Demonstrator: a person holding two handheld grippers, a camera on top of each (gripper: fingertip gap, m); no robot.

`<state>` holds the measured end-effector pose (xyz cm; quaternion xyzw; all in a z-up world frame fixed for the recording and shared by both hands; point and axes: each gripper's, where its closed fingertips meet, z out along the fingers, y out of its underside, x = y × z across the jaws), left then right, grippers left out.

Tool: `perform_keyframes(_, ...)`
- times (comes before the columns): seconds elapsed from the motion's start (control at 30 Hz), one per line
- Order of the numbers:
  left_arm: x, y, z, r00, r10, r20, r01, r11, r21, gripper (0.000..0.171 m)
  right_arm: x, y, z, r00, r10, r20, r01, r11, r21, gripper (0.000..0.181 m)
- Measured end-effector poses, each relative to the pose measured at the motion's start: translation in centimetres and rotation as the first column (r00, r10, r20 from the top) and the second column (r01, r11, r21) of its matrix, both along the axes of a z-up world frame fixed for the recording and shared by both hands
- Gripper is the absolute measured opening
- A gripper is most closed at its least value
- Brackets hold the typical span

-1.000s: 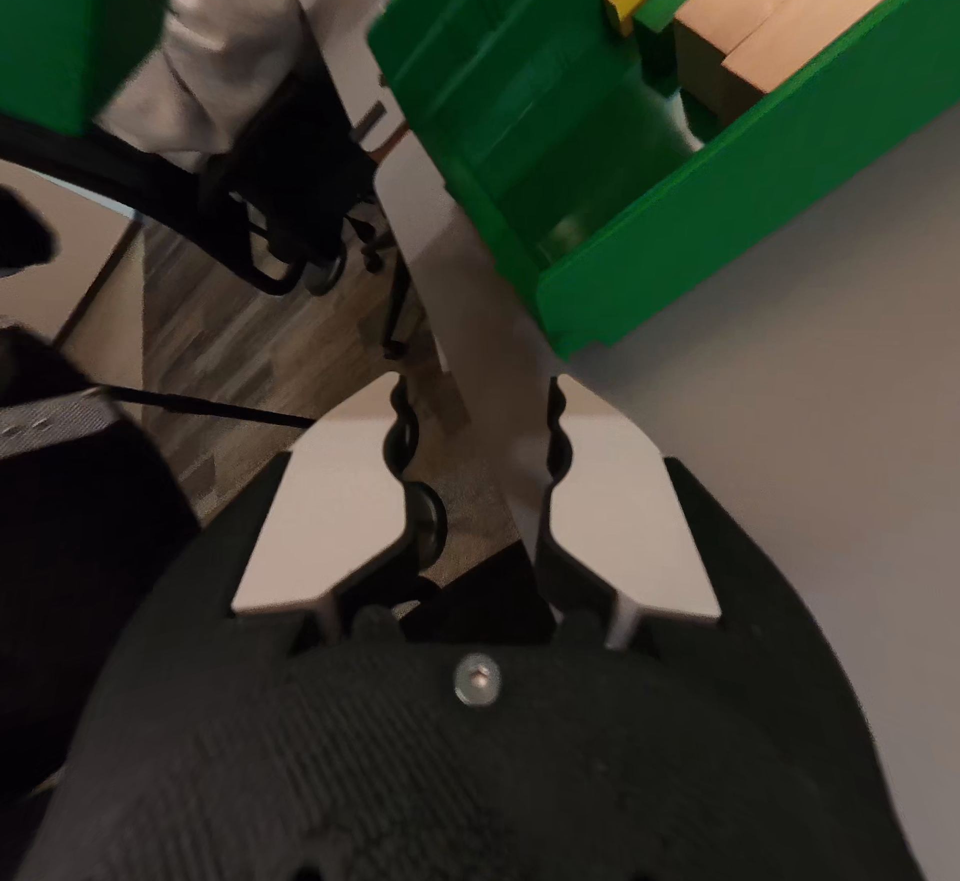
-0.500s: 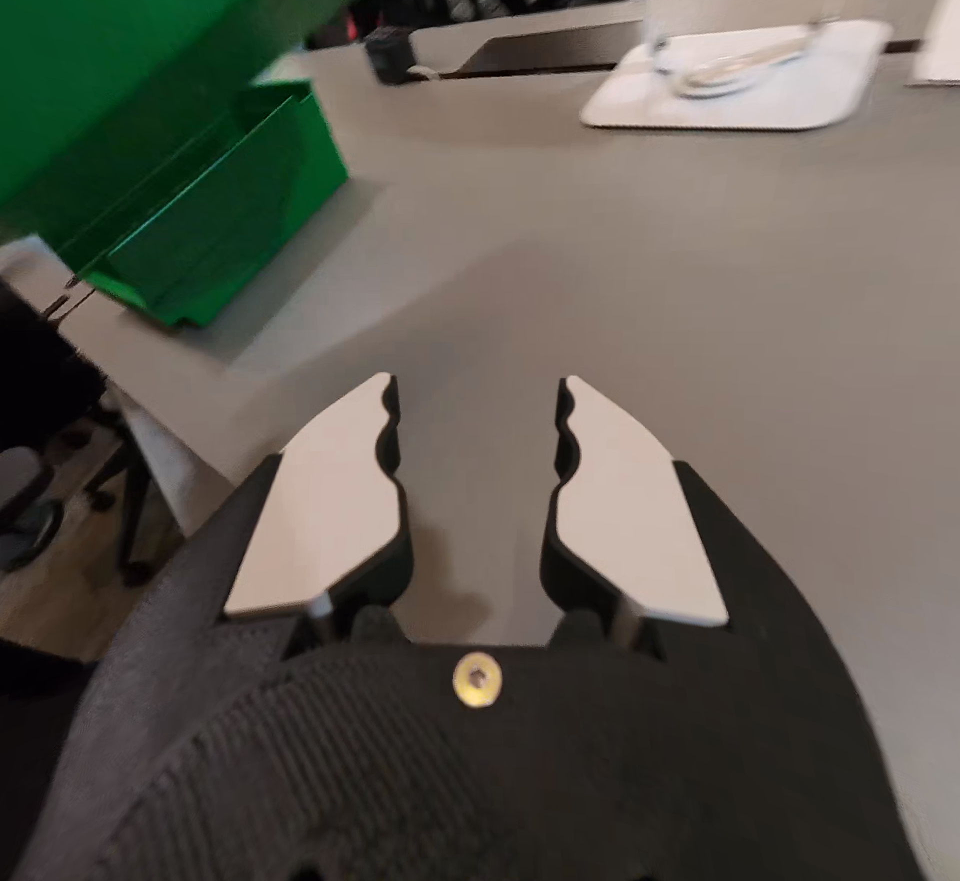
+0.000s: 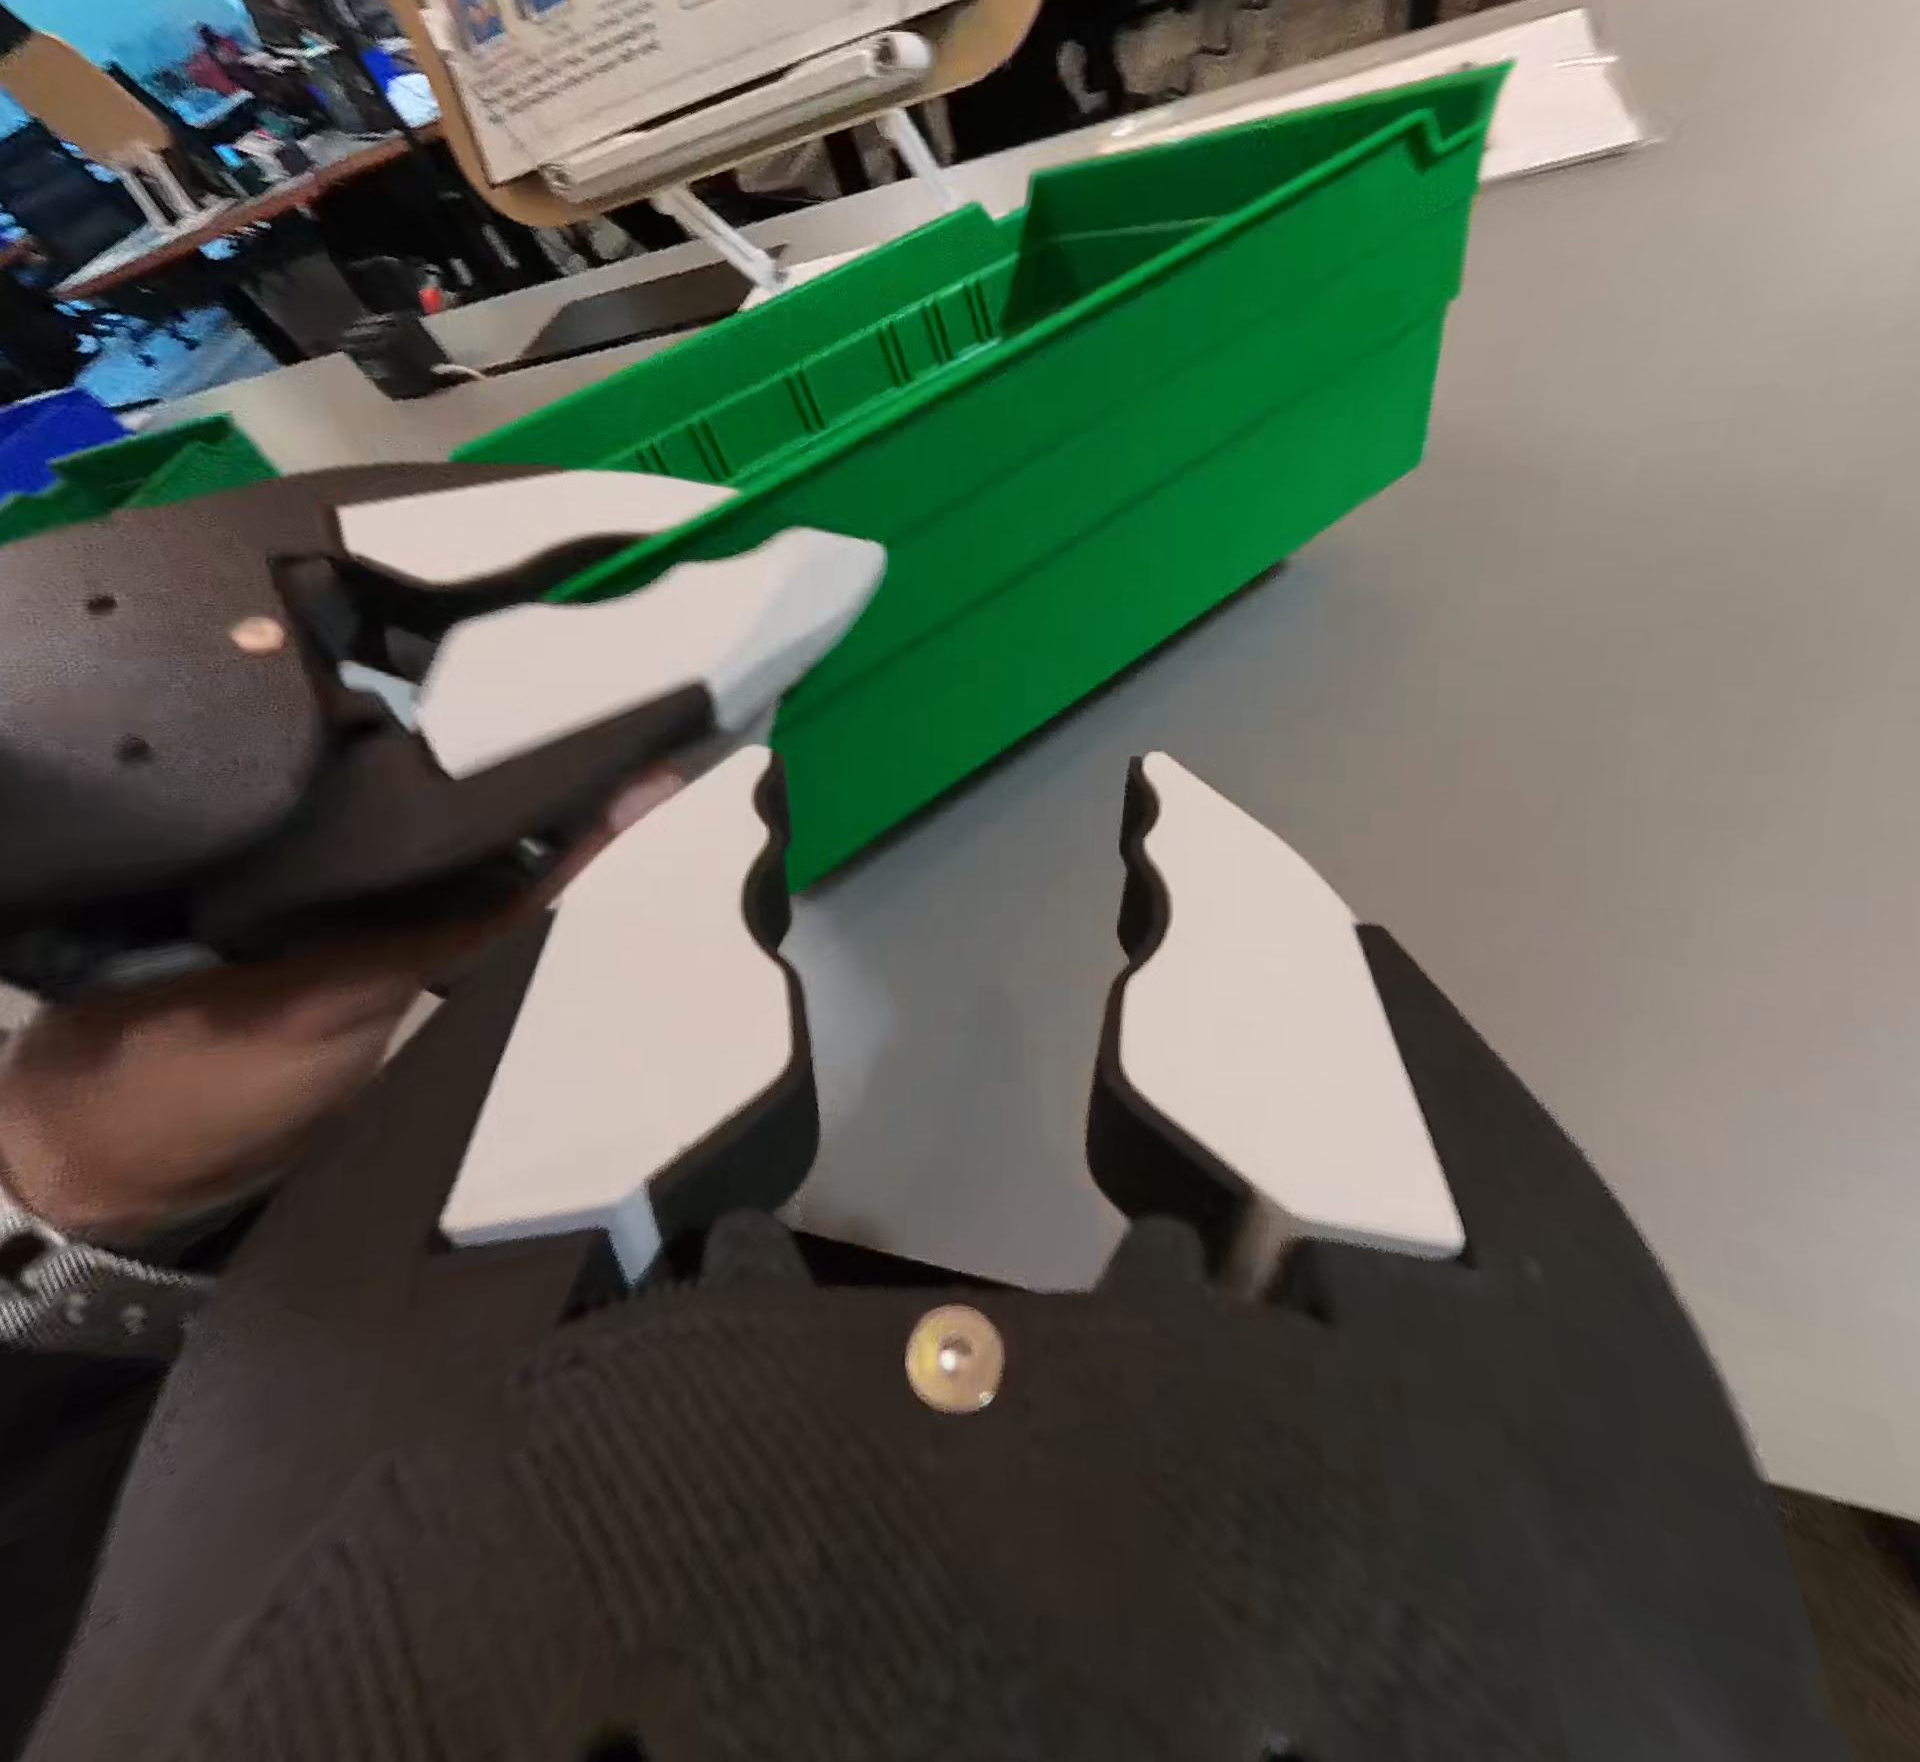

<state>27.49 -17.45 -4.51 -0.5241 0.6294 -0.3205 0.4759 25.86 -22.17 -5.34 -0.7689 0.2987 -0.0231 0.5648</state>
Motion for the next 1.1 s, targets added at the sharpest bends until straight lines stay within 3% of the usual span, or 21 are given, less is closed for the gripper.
perform_keyframes(0.13, 3.0, -4.2, -1.3, 0.999, -0.023, 0.028, 0.024, 0.999, -0.037, 0.004, 3.5, -2.4, -2.2, 0.99, -0.144, -0.006, 0.143, 0.986, -0.085, 0.04)
perform_keyframes(0.27, 4.4, -6.6, -3.0, 0.998, -0.052, 0.019, 0.054, 0.993, -0.101, 0.004, 6.1, -5.0, -4.4, 0.976, -0.203, -0.085, 0.193, 0.975, -0.107, 0.056)
perform_keyframes(0.37, 4.9, -8.4, -3.6, 0.994, -0.101, 0.032, 0.104, 0.989, -0.108, 0.01, 8.1, -7.7, -5.0, 0.942, -0.314, -0.114, 0.306, 0.948, -0.086, 0.057)
perform_keyframes(0.5, 4.6, -9.3, -2.4, 0.991, -0.12, 0.059, 0.127, 0.983, -0.135, 0.022, 8.7, -8.5, -2.6, 0.927, -0.361, -0.101, 0.367, 0.929, 0.043, 0.056)
perform_keyframes(0.63, 0.6, -8.4, 0.5, 0.977, -0.195, 0.085, 0.207, 0.964, -0.168, 0.038, 7.7, -7.3, -1.7, 0.944, -0.329, 0.002, 0.328, 0.944, 0.034, 0.056)
perform_keyframes(0.7, -2.5, -6.5, 1.7, 0.973, -0.215, 0.082, 0.228, 0.95, -0.215, 0.045, 6.4, -5.7, -2.2, 0.964, -0.265, 0.028, 0.265, 0.964, -0.005, 0.058)
perform_keyframes(0.8, -7.1, -1.1, 2.7, 0.983, -0.172, 0.069, 0.183, 0.953, -0.24, 0.048, 4.3, -2.9, -3.5, 0.983, -0.161, 0.091, 0.17, 0.98, -0.104, 0.066)
perform_keyframes(0.97, -14.5, 9.5, 0.8, 1.0, -0.001, -0.025, -0.004, 0.98, -0.197, 0.049, 3.2, -0.2, -4.8, 0.978, -0.163, 0.131, 0.186, 0.966, -0.182, 0.073)
perform_keyframes(1.1, -20.5, 13.6, -0.7, 0.997, 0.076, -0.027, -0.08, 0.947, -0.31, 0.047, 5.2, -0.4, -6.0, 0.962, -0.153, 0.227, 0.217, 0.932, -0.29, 0.059)
